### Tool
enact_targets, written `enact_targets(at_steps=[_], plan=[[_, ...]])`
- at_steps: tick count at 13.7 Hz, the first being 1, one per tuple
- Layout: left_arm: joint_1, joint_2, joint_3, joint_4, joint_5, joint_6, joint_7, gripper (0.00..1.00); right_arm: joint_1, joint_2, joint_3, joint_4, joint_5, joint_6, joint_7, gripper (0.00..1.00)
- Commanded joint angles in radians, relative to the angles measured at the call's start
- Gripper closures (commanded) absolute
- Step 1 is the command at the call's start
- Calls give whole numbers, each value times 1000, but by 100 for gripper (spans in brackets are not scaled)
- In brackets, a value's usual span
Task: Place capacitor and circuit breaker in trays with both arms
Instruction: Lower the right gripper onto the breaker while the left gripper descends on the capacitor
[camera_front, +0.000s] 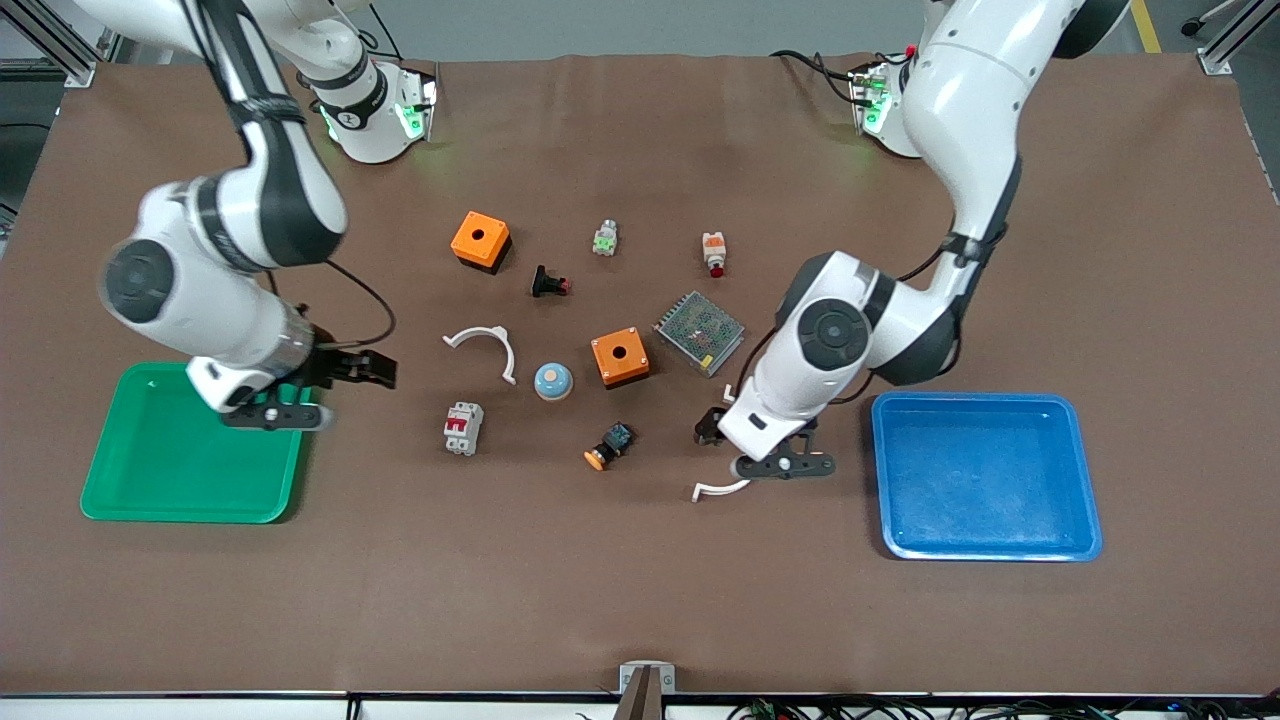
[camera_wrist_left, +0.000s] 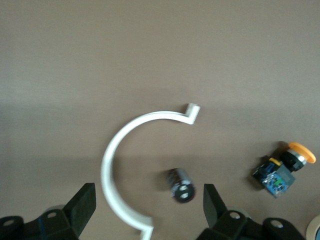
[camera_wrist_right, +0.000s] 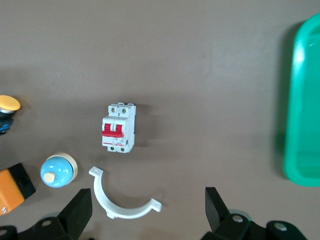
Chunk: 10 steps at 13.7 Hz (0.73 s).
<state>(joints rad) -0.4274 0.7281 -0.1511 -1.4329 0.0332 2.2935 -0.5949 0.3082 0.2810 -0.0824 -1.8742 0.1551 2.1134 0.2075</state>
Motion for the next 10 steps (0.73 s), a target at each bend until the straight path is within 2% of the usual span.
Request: enact_targets(at_steps=[1,3,6,10], plan=[[-54,69,18,52,22,35,-61,14,72,67,-11,1,20,81,94,0],[-59,95,16,52,48,43,-72,18,103,113,-11,4,18,141,113,0],[-70,116,15,49,59,47,-95,26,104,191,-11,13,20,243,115,0],[-74,131,16,48,60,47,-106,33,106,291,-11,55,18,325,115,0]])
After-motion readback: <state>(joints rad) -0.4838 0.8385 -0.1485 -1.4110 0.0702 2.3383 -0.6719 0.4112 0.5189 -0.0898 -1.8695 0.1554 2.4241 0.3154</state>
